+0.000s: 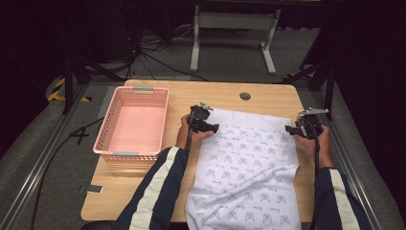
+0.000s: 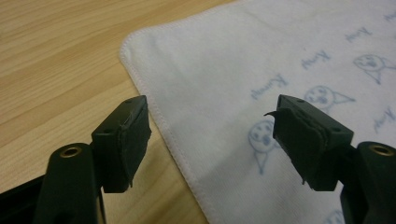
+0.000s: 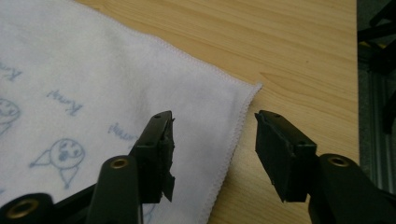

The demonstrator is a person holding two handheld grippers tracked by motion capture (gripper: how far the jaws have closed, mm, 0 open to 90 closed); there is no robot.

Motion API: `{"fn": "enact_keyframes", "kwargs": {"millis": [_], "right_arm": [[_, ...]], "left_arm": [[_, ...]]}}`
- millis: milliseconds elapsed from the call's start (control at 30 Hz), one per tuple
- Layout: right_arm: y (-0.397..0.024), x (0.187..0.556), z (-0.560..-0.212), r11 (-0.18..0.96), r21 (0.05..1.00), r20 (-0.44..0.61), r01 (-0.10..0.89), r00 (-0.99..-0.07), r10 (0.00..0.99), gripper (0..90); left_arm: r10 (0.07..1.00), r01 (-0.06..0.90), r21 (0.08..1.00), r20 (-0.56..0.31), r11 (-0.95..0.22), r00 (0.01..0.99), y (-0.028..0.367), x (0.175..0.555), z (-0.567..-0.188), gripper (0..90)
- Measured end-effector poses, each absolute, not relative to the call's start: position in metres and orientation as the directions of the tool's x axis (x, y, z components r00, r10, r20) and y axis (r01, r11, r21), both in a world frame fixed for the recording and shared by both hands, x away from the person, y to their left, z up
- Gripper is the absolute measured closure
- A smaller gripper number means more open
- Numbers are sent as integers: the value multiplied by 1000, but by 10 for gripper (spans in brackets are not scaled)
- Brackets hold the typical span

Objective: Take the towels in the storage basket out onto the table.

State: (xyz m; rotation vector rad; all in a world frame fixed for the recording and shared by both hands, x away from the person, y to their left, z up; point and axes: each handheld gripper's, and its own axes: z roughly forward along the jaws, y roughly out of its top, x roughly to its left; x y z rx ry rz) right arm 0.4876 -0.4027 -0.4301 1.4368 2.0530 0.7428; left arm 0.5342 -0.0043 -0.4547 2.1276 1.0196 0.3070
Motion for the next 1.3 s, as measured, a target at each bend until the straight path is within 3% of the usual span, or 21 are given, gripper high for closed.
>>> {"fn": "enact_keyframes", "kwargs": {"millis": [267, 367, 433, 500, 633, 800, 867, 900, 967, 1000, 1033, 1167, 1300], "right_arm": [[-401, 503, -444, 236, 650, -78, 723, -246, 966, 440], [-404, 504, -447, 196, 663, -36, 722, -232, 972, 441], [-406, 504, -447, 191, 666, -36, 721, -225, 974, 432], [-407, 504, -446, 161, 688, -15, 707, -208, 978, 432], [-405, 506, -449, 174, 681, -35, 711, -205, 978, 396], [-407, 507, -451, 158, 688, -29, 708, -190, 981, 322], [-409, 506, -452, 143, 691, -5, 709, -193, 981, 354], [-409, 506, -452, 159, 688, -12, 708, -208, 978, 383], [-406, 505, -449, 189, 681, -7, 708, -252, 968, 556], [-406, 505, -449, 189, 681, -7, 708, -252, 968, 556], [-401, 505, -447, 210, 669, 2, 713, -285, 959, 702], [-399, 505, -446, 212, 661, 27, 720, -305, 952, 809], [-398, 503, -446, 211, 656, 38, 724, -311, 950, 857]], "left_arm": [[815, 613, 701, -78, -365, 574, -13, 551, -462, 336], [815, 592, 700, -25, -400, 579, -15, 556, -458, 331], [820, 606, 704, -60, -370, 569, -13, 560, -459, 331], [831, 618, 680, -25, -393, 556, -13, 564, -462, 324], [831, 622, 695, -60, -362, 552, -9, 566, -464, 300], [823, 617, 684, -45, -388, 567, -8, 565, -463, 294], [798, 599, 685, -41, -416, 601, -7, 563, -461, 368], [790, 601, 682, -56, -417, 611, -6, 562, -460, 460], [775, 598, 686, -78, -414, 627, -4, 560, -460, 660], [775, 598, 686, -78, -414, 627, -4, 560, -460, 716], [769, 606, 688, -109, -399, 630, -1, 560, -460, 796], [761, 605, 687, -115, -404, 639, 0, 558, -460, 859], [755, 576, 701, -83, -419, 650, -5, 552, -455, 864]]}}
